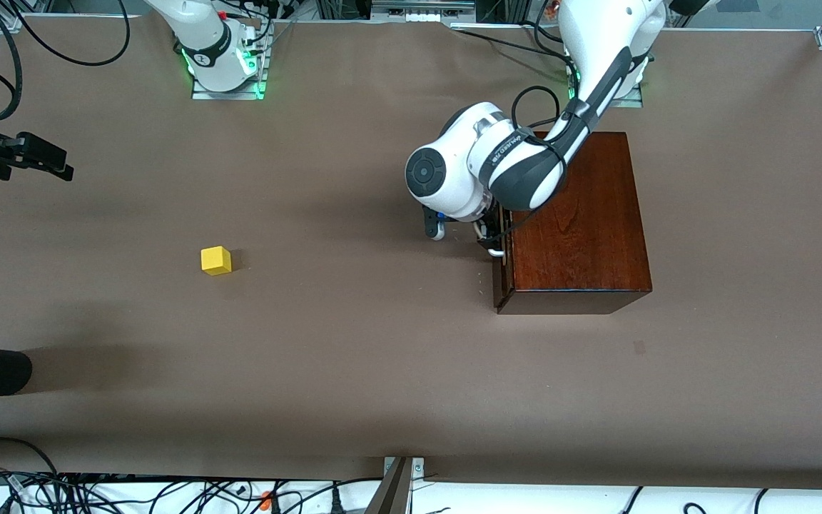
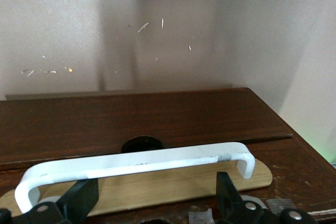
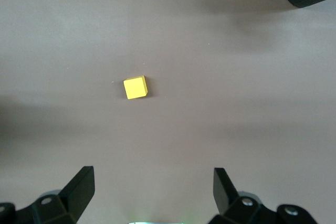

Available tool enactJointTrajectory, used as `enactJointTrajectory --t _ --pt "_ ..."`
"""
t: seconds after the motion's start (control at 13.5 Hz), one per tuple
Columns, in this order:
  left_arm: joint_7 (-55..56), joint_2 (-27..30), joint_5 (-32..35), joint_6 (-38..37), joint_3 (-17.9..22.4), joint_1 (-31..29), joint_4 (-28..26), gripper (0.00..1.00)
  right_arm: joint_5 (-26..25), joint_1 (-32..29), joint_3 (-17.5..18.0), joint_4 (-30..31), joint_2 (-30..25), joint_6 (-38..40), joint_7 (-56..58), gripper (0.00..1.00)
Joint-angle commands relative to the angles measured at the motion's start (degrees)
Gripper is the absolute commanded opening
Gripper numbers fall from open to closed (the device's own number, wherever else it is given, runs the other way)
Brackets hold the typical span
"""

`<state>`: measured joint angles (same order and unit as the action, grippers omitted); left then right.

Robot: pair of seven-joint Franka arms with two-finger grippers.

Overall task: Open drawer, take yellow block, close drawer
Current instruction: 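Push the drawer shut with the left gripper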

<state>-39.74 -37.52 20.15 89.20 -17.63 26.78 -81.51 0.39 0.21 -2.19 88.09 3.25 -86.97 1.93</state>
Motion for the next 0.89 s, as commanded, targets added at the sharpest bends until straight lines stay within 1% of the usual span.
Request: enactJointTrajectory --t 0.0,0.3,0.59,0.74,0.82 --pt "-0.17 1.84 3.84 -0.17 0.49 -0.77 -2.34 1.00 -0.74 -1.35 1.31 0.60 -1.05 0.13 -0.09 1.00" --pt "0.11 1.57 7.00 -1.39 0.41 -0.59 -2.51 1.00 -0.74 -1.35 1.40 0.59 -1.14 0.66 -0.09 1.00" --pt "0.45 1.22 7.27 -1.22 0.41 -0.24 -2.25 1.00 -0.74 -1.35 1.40 0.59 -1.14 0.66 -0.09 1.00" --pt "4.82 1.22 6.32 -0.96 -0.12 0.11 -1.64 1.00 -0.74 -1.35 1.40 0.59 -1.14 0.66 -0.09 1.00" --pt "10.25 1.31 6.13 -0.96 -0.64 1.07 -1.29 1.00 -0.74 -1.35 1.31 0.59 -1.14 0.75 -0.09 1.00"
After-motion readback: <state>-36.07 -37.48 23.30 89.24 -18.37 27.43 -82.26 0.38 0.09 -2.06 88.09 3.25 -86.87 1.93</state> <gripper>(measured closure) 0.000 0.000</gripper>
